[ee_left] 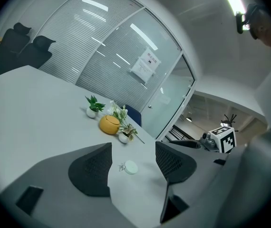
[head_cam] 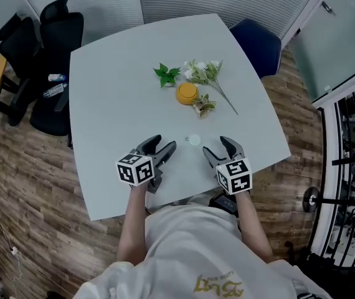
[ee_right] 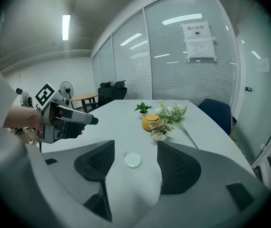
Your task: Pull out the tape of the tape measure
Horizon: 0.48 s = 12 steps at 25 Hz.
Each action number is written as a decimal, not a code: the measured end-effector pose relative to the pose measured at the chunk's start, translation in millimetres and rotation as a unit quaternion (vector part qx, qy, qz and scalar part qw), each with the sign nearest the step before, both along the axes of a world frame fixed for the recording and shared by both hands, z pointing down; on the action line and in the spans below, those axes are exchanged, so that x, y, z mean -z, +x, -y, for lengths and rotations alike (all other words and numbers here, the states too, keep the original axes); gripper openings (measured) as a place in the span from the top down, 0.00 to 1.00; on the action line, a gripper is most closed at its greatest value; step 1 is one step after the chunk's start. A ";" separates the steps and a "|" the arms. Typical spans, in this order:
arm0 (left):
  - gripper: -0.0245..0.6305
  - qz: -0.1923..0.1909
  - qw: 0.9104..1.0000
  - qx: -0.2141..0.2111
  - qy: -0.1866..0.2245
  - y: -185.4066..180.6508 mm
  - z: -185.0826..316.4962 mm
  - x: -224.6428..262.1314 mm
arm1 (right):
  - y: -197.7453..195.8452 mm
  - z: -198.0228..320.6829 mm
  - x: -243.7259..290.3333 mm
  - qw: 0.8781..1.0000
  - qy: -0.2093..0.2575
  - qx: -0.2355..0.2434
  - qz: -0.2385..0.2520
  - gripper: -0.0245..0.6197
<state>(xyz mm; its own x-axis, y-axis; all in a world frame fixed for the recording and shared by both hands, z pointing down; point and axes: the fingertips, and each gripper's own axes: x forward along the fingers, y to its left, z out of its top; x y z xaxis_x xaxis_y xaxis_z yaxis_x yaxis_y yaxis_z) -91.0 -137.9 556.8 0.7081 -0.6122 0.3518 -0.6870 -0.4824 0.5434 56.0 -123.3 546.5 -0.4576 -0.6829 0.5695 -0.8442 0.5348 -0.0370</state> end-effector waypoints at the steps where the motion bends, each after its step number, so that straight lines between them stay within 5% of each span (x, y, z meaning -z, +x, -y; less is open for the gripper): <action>1: 0.55 0.001 1.000 0.001 -0.002 -1.2 1.7 -1.3 | -1.4 1.6 -2.8 1.000 -0.002 0.003 0.000 0.51; 12: 0.55 0.010 1.000 0.008 -0.024 -6.8 12.8 -17.7 | -18.9 17.6 -30.4 0.999 -0.027 0.041 -0.018 0.51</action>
